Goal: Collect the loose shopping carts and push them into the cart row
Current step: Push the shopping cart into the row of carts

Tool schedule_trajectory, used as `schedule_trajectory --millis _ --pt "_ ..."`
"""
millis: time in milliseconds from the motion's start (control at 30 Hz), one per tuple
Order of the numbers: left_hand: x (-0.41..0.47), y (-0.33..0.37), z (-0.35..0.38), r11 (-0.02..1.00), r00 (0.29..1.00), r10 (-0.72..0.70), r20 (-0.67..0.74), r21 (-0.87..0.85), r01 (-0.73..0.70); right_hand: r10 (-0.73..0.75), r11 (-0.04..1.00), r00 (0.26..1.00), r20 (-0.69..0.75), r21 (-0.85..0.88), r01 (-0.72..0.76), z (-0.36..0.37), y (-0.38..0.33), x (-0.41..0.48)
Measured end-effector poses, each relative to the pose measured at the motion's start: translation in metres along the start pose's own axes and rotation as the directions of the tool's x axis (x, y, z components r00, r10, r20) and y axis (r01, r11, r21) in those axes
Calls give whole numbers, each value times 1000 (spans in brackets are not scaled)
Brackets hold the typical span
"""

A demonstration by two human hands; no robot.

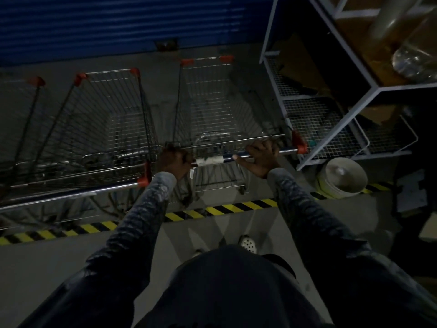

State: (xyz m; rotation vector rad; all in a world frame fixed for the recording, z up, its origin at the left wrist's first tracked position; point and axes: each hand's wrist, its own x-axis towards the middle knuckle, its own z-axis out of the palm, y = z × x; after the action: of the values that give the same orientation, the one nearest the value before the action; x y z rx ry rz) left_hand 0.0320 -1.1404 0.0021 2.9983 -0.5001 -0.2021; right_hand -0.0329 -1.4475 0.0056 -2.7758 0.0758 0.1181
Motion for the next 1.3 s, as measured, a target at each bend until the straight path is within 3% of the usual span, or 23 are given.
schedule_trajectory --millis 133,300,433,533,633,767,933,1067,1200,1300 --pt "-20 0 -7 985 998 -56 9 163 54 -5 1000 986 -168 -5 5 6 -5 -12" --pt "-28 -9 -12 983 991 -102 85 163 87 -4 1000 983 -181 1 4 7 -2 -14" --pt "-37 -19 -8 988 995 -65 75 141 54 -144 979 915 -378 82 188 10 16 -19" --pt "-49 -24 -6 967 994 102 -31 238 -92 4 999 956 -293 -40 -17 5 25 -27" --pt "-58 -20 -13 937 986 151 -76 329 -118 152 987 962 -229 -18 -160 3 26 -30" --pt "-63 -16 -16 935 971 162 -174 342 -95 235 970 923 -303 12 -243 6 28 -22" --pt "-61 -17 -15 934 978 168 -120 337 -119 345 932 867 -360 21 -362 -10 22 -29" --pt "-64 -19 -7 953 976 162 -145 279 -117 365 918 826 -429 16 -397 -29 11 -41" --pt "-70 -20 0 977 972 127 -196 197 -88 284 935 811 -512 -39 -352 -36 5 -53" --pt "-72 -17 -3 981 976 99 -193 185 -63 342 923 815 -467 6 -384 -36 0 -53"
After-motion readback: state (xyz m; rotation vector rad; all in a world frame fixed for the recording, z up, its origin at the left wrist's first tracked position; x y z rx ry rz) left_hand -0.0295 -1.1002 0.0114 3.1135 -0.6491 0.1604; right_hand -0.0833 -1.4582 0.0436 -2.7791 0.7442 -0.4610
